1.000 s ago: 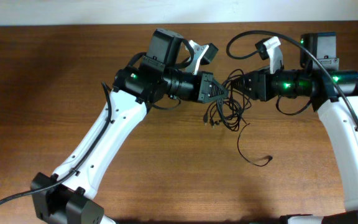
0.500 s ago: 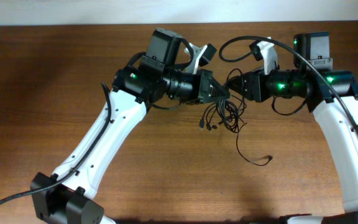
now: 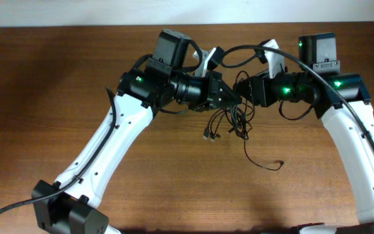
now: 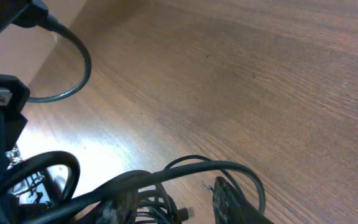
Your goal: Untangle cables
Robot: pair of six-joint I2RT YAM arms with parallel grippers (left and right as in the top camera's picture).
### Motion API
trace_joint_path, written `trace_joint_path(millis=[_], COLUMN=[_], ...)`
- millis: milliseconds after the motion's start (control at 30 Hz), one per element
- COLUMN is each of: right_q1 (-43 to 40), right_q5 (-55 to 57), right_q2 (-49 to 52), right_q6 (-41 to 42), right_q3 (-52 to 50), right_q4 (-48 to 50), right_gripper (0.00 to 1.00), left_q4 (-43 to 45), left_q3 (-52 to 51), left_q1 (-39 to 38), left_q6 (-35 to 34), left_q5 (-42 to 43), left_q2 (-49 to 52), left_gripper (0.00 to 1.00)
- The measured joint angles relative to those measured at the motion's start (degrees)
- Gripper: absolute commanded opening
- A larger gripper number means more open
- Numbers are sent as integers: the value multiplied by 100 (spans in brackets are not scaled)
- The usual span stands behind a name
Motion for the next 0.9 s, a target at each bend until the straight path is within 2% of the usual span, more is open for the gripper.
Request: trace_joint_path(millis=[333,633,667,700,733,900], right_q1=[177,409,409,409,413,361], right_q5=[136,146,144,146,142,98], right_q2=[70,605,643,662,669,669], right_q6=[2,0,0,0,15,94], right_q3=[0,0,-2,-4,-7,-9], right_q4=[-4,367,393,402,400,264], right_gripper=[39,39,31,15,4,4], left_q4=[-2,2,2,2,2,-7], left_q3=[0,0,0,0,0,0], left_q1=[0,35,35,35,33,22], left_q6=[-31,-87,-87,-87,-87,-17], left_q5=[9,-4,-4,-4,-2,-116], left_q2=[0,0,0,0,0,0], left_gripper=[0,0,0,0,0,0])
